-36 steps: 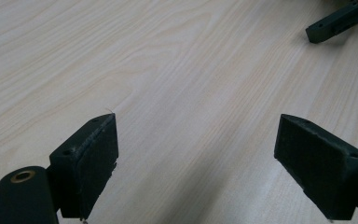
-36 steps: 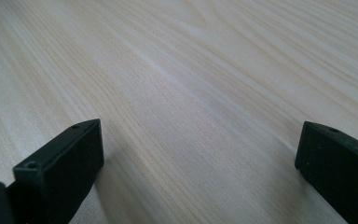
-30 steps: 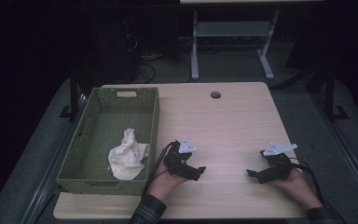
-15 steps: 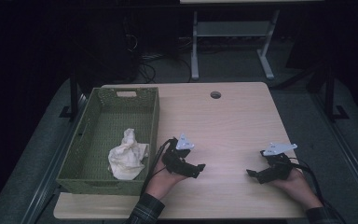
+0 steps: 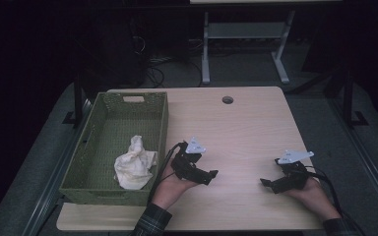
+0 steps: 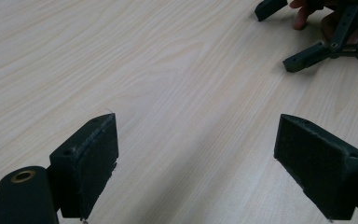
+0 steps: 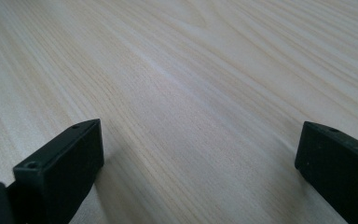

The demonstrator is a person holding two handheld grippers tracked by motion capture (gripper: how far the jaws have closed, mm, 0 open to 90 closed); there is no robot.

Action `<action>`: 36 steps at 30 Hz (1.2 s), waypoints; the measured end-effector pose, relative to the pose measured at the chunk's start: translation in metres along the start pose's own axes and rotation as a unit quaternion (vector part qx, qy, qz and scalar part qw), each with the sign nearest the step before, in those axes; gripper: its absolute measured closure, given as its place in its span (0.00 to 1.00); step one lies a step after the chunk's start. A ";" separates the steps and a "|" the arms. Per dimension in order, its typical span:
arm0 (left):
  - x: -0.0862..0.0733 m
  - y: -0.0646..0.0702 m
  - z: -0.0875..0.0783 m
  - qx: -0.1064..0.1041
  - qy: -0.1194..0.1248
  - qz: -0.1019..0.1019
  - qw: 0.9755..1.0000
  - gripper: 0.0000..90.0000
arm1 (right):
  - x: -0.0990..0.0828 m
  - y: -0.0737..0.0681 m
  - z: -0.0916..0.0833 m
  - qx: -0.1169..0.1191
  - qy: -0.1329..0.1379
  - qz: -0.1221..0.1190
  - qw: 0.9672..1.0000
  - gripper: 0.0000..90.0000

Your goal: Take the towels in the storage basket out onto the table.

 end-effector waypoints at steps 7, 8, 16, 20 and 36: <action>0.005 0.000 -0.004 -0.003 -0.001 0.002 1.000 0.14 | 0.000 0.000 0.000 0.000 0.000 0.000 1.000 0.01; 0.005 0.000 -0.004 -0.003 -0.001 0.002 1.000 0.14 | 0.000 0.000 0.000 0.000 0.000 0.000 1.000 0.01; 0.013 -0.001 -0.011 -0.006 -0.003 0.007 1.000 0.14 | 0.000 0.000 0.000 0.000 0.000 0.000 1.000 0.01; 0.016 -0.001 -0.013 -0.007 -0.003 0.010 1.000 0.14 | 0.000 0.000 0.000 0.000 0.000 0.000 1.000 0.01; 0.031 -0.010 -0.030 0.003 0.008 0.019 1.000 0.15 | 0.000 -0.001 0.000 0.000 -0.001 0.004 1.000 0.01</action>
Point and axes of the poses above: each handheld gripper's, and its own axes: z roughly forward along the jaws, x roughly out of its top, y roughly to its right, the point moved 5 cm from there along z, roughly forward along the jaws, and after that the axes turned 8 degrees about -y, right-handed, at the moved point
